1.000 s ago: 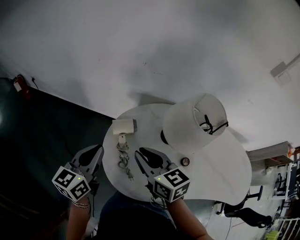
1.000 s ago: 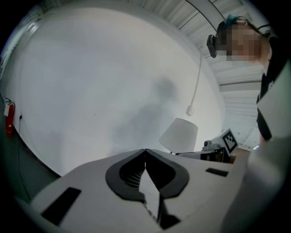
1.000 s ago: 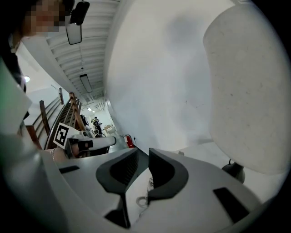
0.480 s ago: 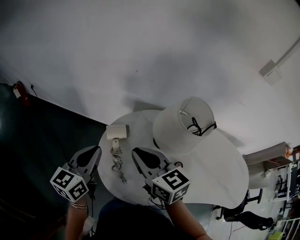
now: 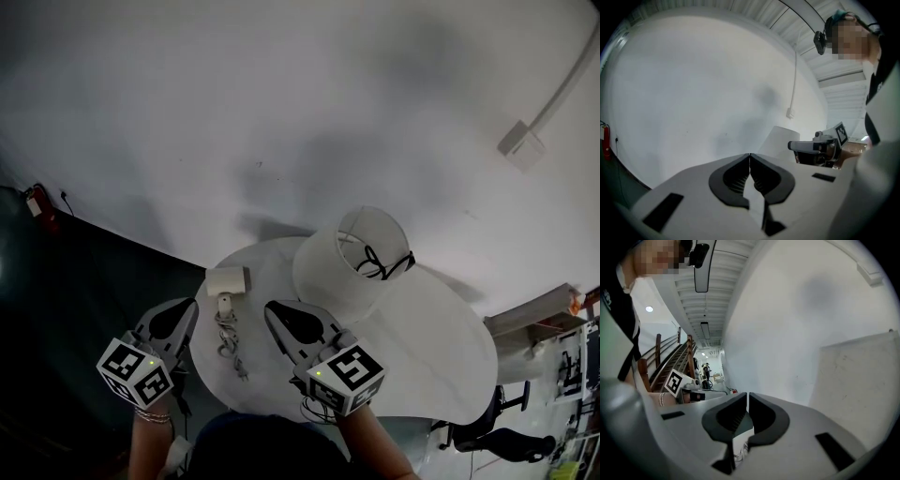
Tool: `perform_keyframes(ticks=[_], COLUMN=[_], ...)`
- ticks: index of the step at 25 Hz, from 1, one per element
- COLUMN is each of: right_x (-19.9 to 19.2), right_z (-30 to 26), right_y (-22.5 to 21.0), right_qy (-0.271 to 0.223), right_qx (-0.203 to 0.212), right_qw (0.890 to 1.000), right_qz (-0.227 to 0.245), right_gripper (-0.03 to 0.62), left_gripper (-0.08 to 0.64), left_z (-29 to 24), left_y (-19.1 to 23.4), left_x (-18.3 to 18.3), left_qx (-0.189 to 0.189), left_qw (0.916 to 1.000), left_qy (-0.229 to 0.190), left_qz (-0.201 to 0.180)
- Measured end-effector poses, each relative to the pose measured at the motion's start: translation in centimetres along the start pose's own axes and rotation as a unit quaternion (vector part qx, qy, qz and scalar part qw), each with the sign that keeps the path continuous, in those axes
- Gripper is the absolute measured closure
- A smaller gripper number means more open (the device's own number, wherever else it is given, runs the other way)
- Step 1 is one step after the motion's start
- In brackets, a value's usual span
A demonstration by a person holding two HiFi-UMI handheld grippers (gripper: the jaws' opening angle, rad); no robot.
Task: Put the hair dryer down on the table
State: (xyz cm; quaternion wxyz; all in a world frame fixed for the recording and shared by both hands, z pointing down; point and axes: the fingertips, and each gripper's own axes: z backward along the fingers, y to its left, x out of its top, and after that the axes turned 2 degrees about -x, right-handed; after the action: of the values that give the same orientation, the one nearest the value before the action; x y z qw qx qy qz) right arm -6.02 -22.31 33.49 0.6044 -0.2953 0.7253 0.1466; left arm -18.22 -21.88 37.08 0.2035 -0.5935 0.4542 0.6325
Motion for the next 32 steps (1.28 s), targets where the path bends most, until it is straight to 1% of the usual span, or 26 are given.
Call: perform_keyframes(ticks=[5, 9, 13, 18, 25, 28, 32], right_x=[2.2, 4.1, 5.9, 7.6, 8.5, 8.7, 8.9], right_z=[1.4, 2.9, 4.5, 6.4, 8.3, 9.0, 10.3], right_y=[0.1, -0.6, -0.8, -1.3, -3.2, -4.3, -5.7], right_qy=[-0.024, -0.047, -0.070, -0.083, -0.088, -0.089, -0.086], right_qx=[0.005, -0.013, -0.026, -0.042, -0.074, -0.087, -0.115], right_qw=[0.999, 0.998, 0.996, 0.993, 0.990, 0.988, 0.985], right_qz=[0.027, 0.039, 0.048, 0.069, 0.086, 0.091, 0.096], right_gripper=[0.568, 0.571, 0.574, 0.574, 0.574, 0.574, 0.574], left_gripper=[0.541, 0.541, 0.541, 0.541, 0.541, 0.541, 0.541], left_z=[-0.3, -0.4, -0.3, 0.0, 0.2, 0.4, 1.0], left_y=[-0.7, -1.8, -3.3, -4.6, -5.4, -5.5, -5.5], left_x=[1.7, 3.0, 3.9, 5.6, 8.2, 9.4, 10.6], left_qx=[-0.005, -0.015, -0.034, -0.048, -0.051, -0.045, -0.033], left_qw=[0.9998, 0.9995, 0.9984, 0.9967, 0.9939, 0.9926, 0.9912], left_qy=[-0.009, -0.010, -0.006, -0.014, -0.031, -0.041, -0.050], left_qz=[-0.017, -0.026, -0.045, -0.064, -0.093, -0.106, -0.118])
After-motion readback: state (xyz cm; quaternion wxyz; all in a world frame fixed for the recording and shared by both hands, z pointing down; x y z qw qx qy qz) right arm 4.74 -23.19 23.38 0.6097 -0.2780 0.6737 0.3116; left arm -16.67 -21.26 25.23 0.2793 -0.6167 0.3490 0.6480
